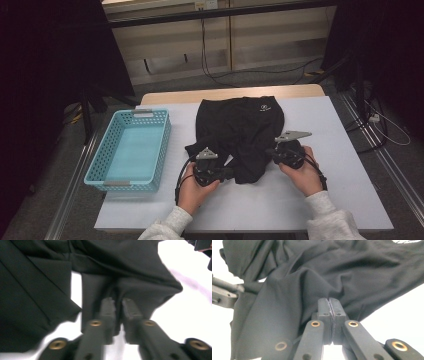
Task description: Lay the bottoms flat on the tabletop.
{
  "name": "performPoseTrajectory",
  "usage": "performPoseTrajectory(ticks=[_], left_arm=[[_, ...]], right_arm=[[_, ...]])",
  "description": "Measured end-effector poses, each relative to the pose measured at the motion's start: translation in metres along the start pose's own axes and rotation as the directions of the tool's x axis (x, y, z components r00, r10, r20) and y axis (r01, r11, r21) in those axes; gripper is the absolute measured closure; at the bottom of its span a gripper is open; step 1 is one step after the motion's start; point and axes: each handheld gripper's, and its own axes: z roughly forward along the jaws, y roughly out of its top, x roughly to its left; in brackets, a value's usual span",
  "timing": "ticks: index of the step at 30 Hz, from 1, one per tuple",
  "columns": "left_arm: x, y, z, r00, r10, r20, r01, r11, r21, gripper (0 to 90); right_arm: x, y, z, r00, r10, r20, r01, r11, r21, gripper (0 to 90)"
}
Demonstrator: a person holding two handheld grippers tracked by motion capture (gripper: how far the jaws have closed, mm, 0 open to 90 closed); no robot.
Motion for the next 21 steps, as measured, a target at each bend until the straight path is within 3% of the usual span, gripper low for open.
performPoseTrajectory(ticks=[7,9,12,19,21], left_arm=[[-0.016,0.013,-0.003,0.9942,0.107,-0.008,-0.108,0.9928,-0.053,47.3],[-0.019,0.013,-0.001,0.9928,0.12,0.007,-0.119,0.9915,-0.052,47.0],[-0.027,0.011,0.006,0.9873,0.153,0.04,-0.153,0.9881,-0.017,51.6],[-0.036,0.003,0.022,0.977,0.191,0.095,-0.196,0.9798,0.042,61.9],[-0.038,0.002,0.024,0.9744,0.209,0.083,-0.213,0.9761,0.044,65.0]], right_arm=[[0.008,-0.002,0.021,0.9993,-0.036,-0.008,0.036,0.998,0.047,89.4],[0.011,-0.003,0.026,0.9989,-0.04,-0.024,0.041,0.998,0.055,89.2],[0.017,-0.003,0.03,0.9971,-0.075,-0.012,0.076,0.995,0.067,88.7],[0.014,-0.007,0.03,0.999,-0.035,-0.028,0.037,0.998,0.055,88.2],[0.013,-0.007,0.03,0.9992,-0.031,-0.027,0.032,0.998,0.052,88.1]])
